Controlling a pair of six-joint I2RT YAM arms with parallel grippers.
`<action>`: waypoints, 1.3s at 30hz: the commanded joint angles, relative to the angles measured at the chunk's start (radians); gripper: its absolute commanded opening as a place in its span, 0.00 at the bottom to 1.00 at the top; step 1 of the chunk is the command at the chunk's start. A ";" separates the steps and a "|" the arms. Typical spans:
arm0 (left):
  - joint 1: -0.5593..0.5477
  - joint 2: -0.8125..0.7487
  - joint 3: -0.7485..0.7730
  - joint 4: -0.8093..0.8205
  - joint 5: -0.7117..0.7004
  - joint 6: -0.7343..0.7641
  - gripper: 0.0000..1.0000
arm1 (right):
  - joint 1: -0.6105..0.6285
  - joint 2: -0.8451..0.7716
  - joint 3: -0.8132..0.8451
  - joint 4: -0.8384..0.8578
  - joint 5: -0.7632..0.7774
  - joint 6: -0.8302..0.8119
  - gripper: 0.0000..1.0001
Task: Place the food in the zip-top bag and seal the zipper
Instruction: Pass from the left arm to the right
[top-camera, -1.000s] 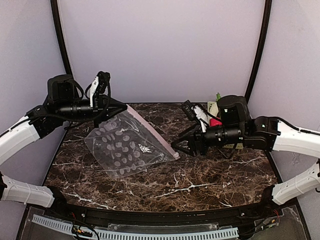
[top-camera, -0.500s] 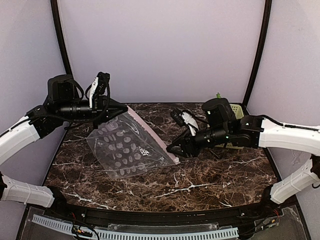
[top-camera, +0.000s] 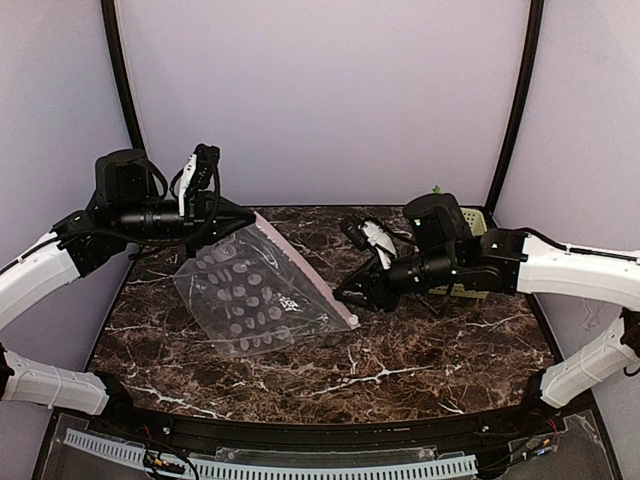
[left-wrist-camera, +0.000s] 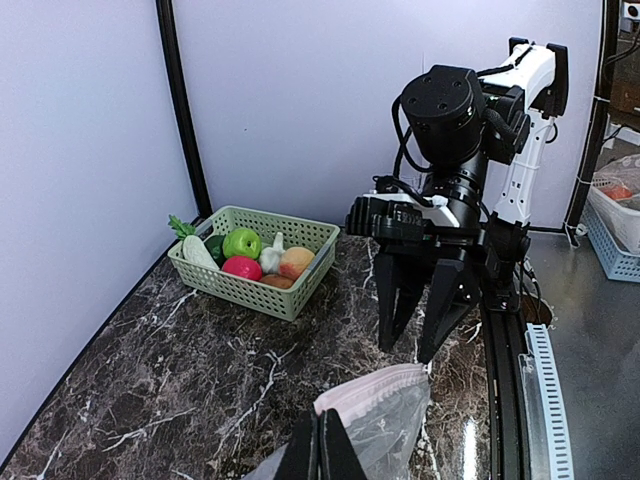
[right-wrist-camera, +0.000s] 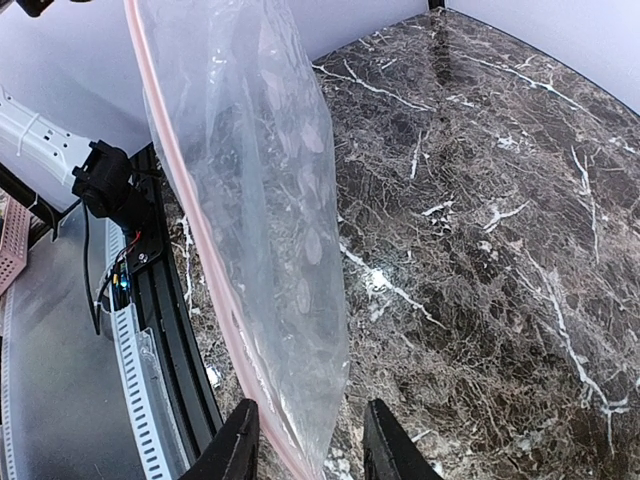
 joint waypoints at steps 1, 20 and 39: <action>0.004 -0.003 0.023 -0.010 0.021 0.004 0.01 | -0.009 0.016 0.039 0.015 0.009 -0.007 0.34; 0.004 -0.009 0.022 -0.010 0.019 0.005 0.01 | -0.020 0.065 0.064 0.013 -0.023 -0.043 0.31; 0.003 -0.006 0.023 -0.012 0.016 0.007 0.01 | -0.021 0.100 0.078 0.075 -0.189 -0.035 0.30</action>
